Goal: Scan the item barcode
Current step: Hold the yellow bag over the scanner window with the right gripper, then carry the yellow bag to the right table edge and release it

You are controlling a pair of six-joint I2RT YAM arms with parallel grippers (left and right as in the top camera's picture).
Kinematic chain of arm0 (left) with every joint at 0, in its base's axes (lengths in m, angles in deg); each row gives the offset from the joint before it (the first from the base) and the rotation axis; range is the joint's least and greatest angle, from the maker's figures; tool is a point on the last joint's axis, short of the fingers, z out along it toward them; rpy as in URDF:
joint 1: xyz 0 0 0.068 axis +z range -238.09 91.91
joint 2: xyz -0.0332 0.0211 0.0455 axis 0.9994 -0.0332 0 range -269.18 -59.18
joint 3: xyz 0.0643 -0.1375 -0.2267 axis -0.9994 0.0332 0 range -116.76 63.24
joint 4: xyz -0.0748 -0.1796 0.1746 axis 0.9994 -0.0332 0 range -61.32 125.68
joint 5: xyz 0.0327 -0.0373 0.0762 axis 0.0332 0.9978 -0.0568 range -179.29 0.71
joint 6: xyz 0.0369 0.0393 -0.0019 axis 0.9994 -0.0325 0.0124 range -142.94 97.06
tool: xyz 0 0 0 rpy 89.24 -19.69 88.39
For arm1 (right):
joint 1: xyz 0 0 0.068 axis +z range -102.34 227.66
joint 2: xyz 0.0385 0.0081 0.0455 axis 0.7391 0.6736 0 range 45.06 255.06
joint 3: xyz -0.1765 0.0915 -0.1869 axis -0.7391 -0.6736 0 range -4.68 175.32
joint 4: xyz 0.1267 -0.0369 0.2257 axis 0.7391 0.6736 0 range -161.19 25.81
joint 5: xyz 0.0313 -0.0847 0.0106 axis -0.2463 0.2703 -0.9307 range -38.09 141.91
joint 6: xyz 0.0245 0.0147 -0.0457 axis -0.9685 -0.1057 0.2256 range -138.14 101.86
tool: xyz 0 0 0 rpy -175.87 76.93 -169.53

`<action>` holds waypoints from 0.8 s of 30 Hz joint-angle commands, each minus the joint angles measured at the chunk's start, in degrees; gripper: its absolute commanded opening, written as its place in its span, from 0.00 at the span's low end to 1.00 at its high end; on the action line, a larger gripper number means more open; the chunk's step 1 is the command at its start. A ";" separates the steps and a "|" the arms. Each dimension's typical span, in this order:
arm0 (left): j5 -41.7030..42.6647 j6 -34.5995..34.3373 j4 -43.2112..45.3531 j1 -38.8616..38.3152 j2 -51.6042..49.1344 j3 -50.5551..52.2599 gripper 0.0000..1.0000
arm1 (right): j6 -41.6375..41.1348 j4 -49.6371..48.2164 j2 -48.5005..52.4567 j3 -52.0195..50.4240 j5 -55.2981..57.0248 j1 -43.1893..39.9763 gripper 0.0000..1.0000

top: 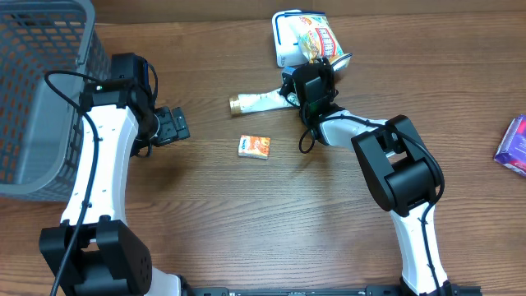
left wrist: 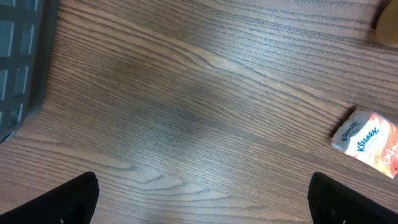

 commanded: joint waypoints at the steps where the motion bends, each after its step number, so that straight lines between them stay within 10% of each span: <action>1: -0.50 0.24 0.04 -0.04 1.40 -0.92 1.00 | 1.77 -1.79 -1.88 -0.66 -1.57 0.70 0.04; 9: -0.50 0.24 0.04 -0.04 1.40 -0.92 1.00 | 2.56 -4.83 -3.82 -0.66 -2.36 1.88 0.04; 19: -0.50 0.24 0.04 -0.04 1.40 -0.92 1.00 | -24.26 -0.92 -24.37 -0.66 10.84 -5.64 0.04; 24: -0.50 0.24 0.04 -0.04 1.40 -0.92 1.00 | -50.21 12.33 -30.80 -0.66 21.68 -17.33 0.04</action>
